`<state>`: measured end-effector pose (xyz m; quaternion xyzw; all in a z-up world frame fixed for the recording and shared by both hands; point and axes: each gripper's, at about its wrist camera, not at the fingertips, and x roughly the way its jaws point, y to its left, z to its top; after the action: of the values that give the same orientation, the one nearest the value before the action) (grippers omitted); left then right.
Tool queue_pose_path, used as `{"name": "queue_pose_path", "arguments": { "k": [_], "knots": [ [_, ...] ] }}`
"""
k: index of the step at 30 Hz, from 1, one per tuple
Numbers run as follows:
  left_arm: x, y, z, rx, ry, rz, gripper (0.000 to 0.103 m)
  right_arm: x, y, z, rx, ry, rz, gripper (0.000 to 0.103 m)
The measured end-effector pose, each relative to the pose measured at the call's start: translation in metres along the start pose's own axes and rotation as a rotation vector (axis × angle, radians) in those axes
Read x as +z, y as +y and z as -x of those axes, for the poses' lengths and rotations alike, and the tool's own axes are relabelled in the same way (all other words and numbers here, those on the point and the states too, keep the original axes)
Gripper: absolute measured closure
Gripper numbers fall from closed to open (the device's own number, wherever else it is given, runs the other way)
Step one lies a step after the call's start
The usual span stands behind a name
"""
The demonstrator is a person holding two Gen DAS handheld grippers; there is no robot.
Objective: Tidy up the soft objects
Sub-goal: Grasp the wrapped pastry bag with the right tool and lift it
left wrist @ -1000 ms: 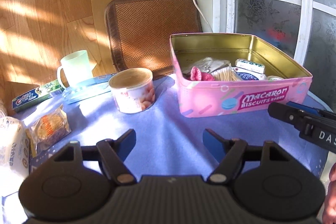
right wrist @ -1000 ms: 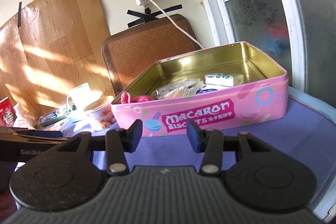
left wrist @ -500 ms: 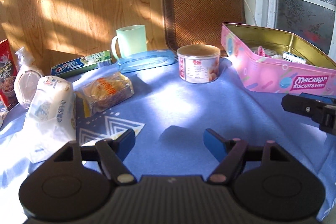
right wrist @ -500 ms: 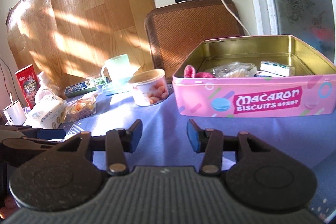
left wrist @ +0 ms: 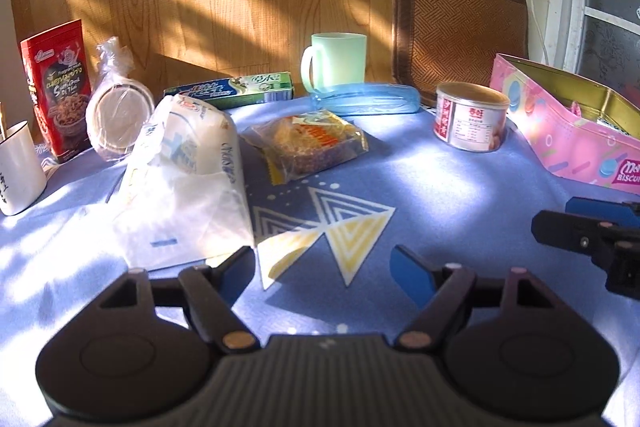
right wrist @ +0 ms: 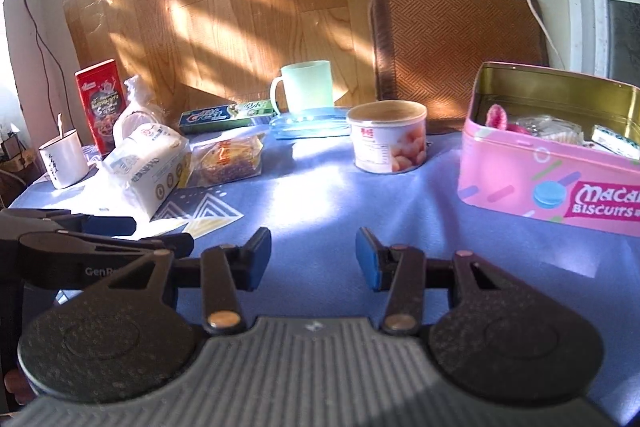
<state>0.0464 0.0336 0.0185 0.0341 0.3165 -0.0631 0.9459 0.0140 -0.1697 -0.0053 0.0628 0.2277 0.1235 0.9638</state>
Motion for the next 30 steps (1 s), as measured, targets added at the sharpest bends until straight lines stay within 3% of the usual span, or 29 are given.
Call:
{"name": "queue_pose_path", "arguments": {
  "k": [5, 13, 22, 26, 30],
  "knots": [
    [-0.006, 0.030, -0.004, 0.028, 0.010, 0.077, 0.026, 0.006, 0.017, -0.024, 0.041, 0.034, 0.039, 0.053],
    [-0.008, 0.045, -0.004, -0.010, -0.018, 0.163, 0.025, 0.038, 0.028, -0.079, 0.092, 0.058, 0.065, 0.053],
    [-0.009, 0.051, -0.004, -0.021, -0.032, 0.197, 0.025, 0.070, 0.000, -0.151, 0.228, 0.200, -0.239, 0.055],
    [-0.009, 0.054, -0.003, -0.031, -0.037, 0.212, 0.025, 0.068, -0.012, -0.164, 0.316, 0.255, -0.382, 0.077],
    [-0.009, 0.055, -0.004, -0.036, -0.036, 0.217, 0.025, 0.067, -0.014, -0.143, 0.323, 0.247, -0.386, 0.082]
  ]
}}
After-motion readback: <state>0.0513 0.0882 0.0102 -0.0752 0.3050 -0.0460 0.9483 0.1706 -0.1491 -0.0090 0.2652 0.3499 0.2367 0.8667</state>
